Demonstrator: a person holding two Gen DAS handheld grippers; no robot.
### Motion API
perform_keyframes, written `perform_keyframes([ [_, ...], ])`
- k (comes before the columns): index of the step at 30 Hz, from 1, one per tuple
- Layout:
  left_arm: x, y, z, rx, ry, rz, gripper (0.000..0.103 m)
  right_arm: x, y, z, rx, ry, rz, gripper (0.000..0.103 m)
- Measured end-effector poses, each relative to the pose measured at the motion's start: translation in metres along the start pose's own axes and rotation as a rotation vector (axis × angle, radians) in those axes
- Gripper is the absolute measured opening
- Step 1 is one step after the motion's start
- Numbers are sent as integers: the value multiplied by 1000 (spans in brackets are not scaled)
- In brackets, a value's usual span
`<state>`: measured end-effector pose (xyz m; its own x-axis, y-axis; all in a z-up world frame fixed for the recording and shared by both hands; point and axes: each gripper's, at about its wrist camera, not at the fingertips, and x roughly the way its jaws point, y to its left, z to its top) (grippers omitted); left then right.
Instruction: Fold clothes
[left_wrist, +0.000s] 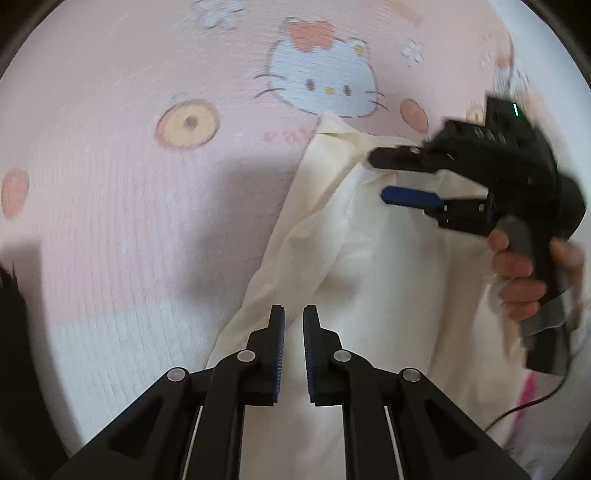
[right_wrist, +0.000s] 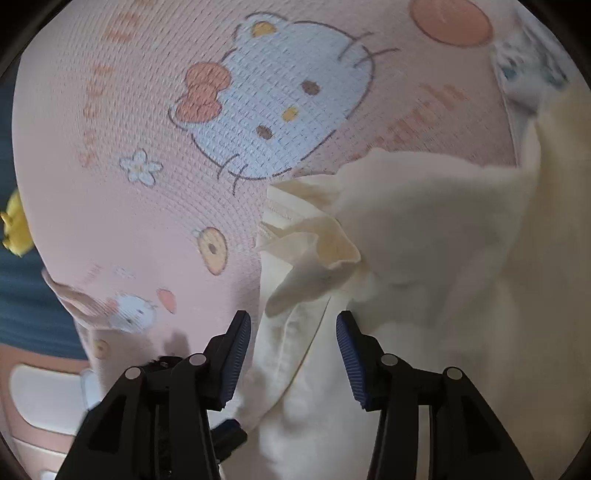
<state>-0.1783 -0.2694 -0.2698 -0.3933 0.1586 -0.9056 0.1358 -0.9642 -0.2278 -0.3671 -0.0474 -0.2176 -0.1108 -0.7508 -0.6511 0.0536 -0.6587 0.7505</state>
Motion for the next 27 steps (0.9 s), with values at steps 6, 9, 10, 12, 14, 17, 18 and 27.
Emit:
perform_keyframes([
  [6, 4, -6, -17, 59, 17, 98, 9, 7, -5, 1, 19, -23, -1, 48],
  [9, 4, -1, -28, 86, 44, 97, 9, 19, -2, 9, 10, -39, -33, 48],
  [10, 7, -1, -31, 97, 49, 105, 9, 22, 1, 10, 4, -44, -47, 48],
  [12, 14, -2, -35, 127, 45, 133, 9, 29, 7, 13, -8, -53, -75, 47],
  [14, 15, -6, -38, 154, 44, 153, 9, 34, 13, 15, -26, -61, -112, 41],
  [17, 14, -13, -40, 192, 43, 178, 9, 35, 24, 18, -100, -71, -229, 10],
  [18, 13, -16, -41, 205, 42, 186, 9, 35, 27, 19, -122, -74, -261, 6],
  [27, -1, -15, -47, 206, 39, 184, 9, 26, 37, 32, -184, -66, -292, 5],
])
